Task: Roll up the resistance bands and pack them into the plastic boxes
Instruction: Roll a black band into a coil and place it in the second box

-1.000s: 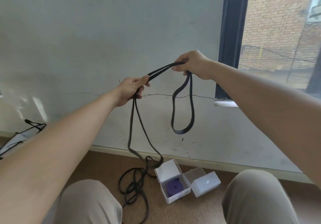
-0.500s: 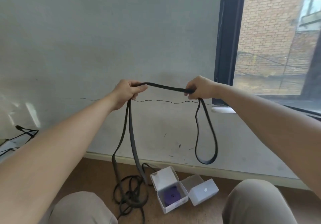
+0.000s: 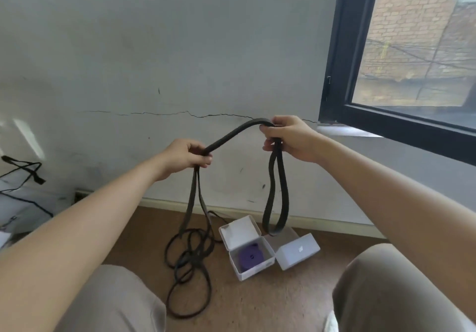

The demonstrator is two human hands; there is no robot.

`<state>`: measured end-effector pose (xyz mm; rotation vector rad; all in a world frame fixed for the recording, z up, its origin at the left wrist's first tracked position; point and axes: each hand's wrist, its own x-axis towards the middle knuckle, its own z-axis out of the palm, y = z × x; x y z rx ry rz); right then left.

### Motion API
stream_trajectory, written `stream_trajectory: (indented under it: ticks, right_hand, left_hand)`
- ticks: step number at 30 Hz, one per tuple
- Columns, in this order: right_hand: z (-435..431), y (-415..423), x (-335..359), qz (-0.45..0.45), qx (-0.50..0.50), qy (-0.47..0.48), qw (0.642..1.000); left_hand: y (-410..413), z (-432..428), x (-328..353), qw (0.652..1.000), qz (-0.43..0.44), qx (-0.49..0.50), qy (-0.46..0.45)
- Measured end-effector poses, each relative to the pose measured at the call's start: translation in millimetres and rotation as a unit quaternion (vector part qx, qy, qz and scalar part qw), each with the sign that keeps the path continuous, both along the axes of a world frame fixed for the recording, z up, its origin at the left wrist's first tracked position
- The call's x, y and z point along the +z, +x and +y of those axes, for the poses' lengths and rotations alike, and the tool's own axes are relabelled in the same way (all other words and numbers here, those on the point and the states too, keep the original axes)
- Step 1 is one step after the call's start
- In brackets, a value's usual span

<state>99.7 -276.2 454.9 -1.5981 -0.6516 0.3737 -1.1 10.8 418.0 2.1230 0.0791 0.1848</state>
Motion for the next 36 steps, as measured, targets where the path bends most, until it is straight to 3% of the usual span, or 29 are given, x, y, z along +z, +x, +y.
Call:
stream_trajectory:
  ticks: [3, 6, 9, 11, 14, 17, 21, 29, 36]
  right_hand:
    - [11.1, -2.1, -21.3, -0.055, 0.039, -0.065, 0.996]
    - [19.3, -4.2, -47.0, -0.098, 0.059, -0.123, 0.986]
    - [14.0, -1.4, -62.8, -0.054, 0.085, -0.179, 0.979]
    - [7.6, 0.5, -65.7, -0.034, 0.150, -0.280, 0.948]
    - [3.7, 3.1, -73.5, -0.078, 0.194, -0.375, 0.903]
    - [8.0, 0.9, -81.6, -0.102, 0.152, -0.331, 0.926]
    - [13.9, -4.6, -87.1, -0.033, 0.156, -0.214, 0.964]
    - [19.6, -3.2, -78.0, -0.082, 0.016, -0.042, 0.996]
    - [31.8, 27.3, -30.7, -0.115, -0.040, 0.009, 0.993]
  left_hand:
    - [-2.5, 5.1, -41.5, 0.996, 0.070, -0.041, 0.025]
    - [-4.1, 1.4, -71.8, 0.993, 0.080, -0.032, -0.080]
    - [0.2, -2.5, -76.2, 0.989, 0.063, -0.040, -0.127]
    - [1.3, -7.0, -69.9, 0.989, 0.037, -0.047, -0.136]
    - [0.9, -19.3, -56.7, 0.988, 0.002, -0.065, -0.140]
    - [3.6, -38.7, -49.4, 0.986, -0.022, -0.076, -0.148]
    - [6.8, -67.7, -46.1, 0.986, -0.054, -0.091, -0.127]
    - [26.8, -85.9, -20.7, 0.980, -0.184, -0.058, -0.042]
    - [63.2, -95.6, 27.8, 0.961, -0.217, -0.033, -0.170]
